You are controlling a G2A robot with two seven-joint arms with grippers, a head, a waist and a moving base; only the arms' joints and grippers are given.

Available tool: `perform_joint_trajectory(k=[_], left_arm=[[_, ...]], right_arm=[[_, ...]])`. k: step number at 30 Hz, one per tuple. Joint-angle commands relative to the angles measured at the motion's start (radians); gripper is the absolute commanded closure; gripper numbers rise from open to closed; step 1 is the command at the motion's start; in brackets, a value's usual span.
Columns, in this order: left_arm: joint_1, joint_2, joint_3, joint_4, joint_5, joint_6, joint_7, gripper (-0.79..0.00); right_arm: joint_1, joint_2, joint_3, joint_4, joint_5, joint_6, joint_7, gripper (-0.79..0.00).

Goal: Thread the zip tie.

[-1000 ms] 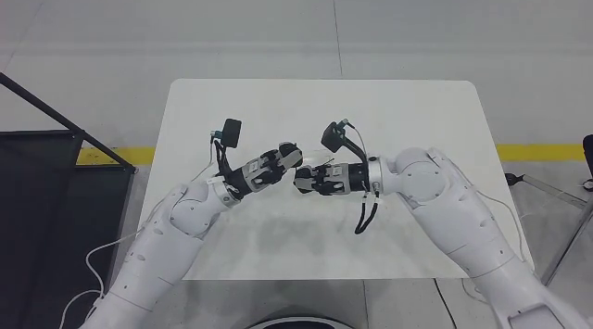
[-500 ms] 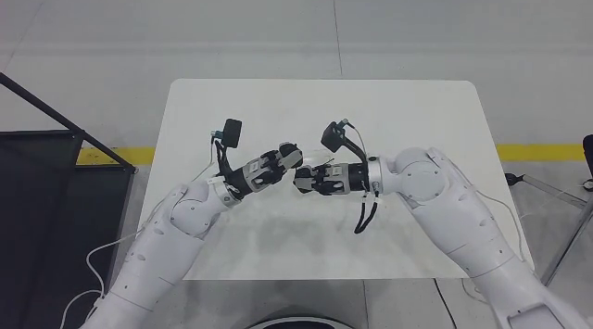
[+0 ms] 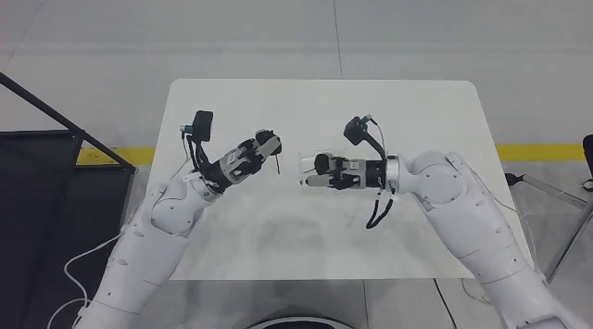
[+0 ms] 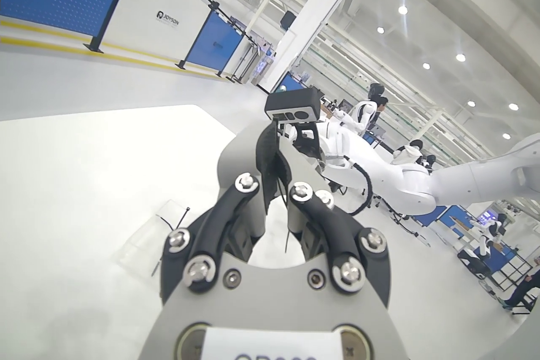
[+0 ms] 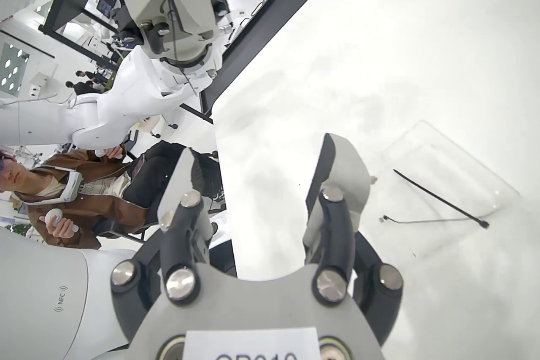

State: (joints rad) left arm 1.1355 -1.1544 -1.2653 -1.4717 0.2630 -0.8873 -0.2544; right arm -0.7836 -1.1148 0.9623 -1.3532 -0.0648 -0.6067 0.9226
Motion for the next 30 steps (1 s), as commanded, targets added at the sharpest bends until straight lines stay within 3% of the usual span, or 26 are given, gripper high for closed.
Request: perform_joint_trajectory(k=[1,2,7,16,20,24,29,30], left_arm=[[0.010,0.004,-0.019,-0.010,0.015,0.009,-0.003,0.000],[0.015,0.006,-0.029,-0.012,0.029,0.013,-0.004,0.000],[0.042,0.015,-0.042,-0.022,0.054,0.007,-0.058,0.000],[0.047,0.016,-0.043,-0.025,0.046,0.009,-0.061,0.000],[0.065,0.013,-0.054,-0.056,0.145,0.063,0.009,0.000],[0.070,0.008,-0.044,-0.055,0.210,0.072,0.064,0.000],[0.067,0.006,-0.034,-0.047,0.222,0.064,0.073,0.000],[0.067,0.006,-0.034,-0.047,0.222,0.064,0.073,0.000]], right_arm=[[-0.009,0.009,0.028,-0.009,-0.011,0.061,0.014,-0.693],[-0.009,0.013,0.042,-0.008,-0.022,0.108,0.015,-0.757],[0.027,0.022,0.064,-0.018,-0.075,0.329,0.100,-0.785],[0.027,0.024,0.069,-0.025,-0.078,0.344,0.104,-0.785],[0.055,0.017,0.035,-0.032,-0.165,0.489,0.087,-0.785],[0.127,-0.001,-0.037,-0.011,-0.245,0.643,0.145,-0.785],[0.228,-0.035,-0.131,0.073,-0.299,0.745,0.195,-0.785],[0.245,-0.044,-0.148,0.093,-0.302,0.754,0.196,-0.754]])
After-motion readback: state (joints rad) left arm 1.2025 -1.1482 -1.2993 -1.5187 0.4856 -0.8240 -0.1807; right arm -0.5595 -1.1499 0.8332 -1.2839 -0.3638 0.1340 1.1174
